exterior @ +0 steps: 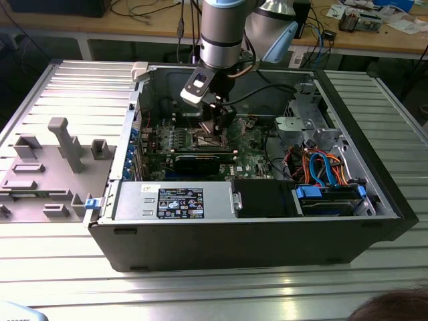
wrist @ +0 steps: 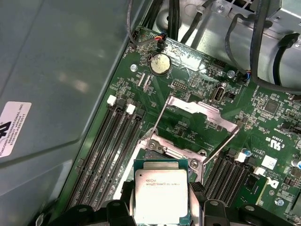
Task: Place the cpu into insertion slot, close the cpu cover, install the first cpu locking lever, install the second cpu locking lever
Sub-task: 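Install the second cpu locking lever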
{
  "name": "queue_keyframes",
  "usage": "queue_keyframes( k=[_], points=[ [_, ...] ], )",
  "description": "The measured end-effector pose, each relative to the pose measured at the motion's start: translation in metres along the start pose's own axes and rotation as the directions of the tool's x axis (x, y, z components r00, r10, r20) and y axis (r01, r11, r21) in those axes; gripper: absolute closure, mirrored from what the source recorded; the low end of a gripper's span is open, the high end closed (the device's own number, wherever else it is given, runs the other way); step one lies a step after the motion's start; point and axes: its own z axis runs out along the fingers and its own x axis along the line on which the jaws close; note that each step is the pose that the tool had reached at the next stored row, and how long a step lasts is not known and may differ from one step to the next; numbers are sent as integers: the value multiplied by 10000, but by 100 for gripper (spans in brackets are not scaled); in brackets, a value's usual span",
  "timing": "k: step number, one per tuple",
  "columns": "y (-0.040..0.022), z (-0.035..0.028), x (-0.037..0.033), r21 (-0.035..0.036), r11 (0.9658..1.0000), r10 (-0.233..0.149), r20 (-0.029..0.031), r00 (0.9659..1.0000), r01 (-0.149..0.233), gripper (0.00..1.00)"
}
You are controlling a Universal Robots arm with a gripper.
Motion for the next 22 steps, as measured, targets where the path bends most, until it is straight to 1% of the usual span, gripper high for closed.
queue_keyframes(
  k=[22],
  points=[
    [0,5,0,-7,9997,249,-2,9997,-249,45]
  ],
)
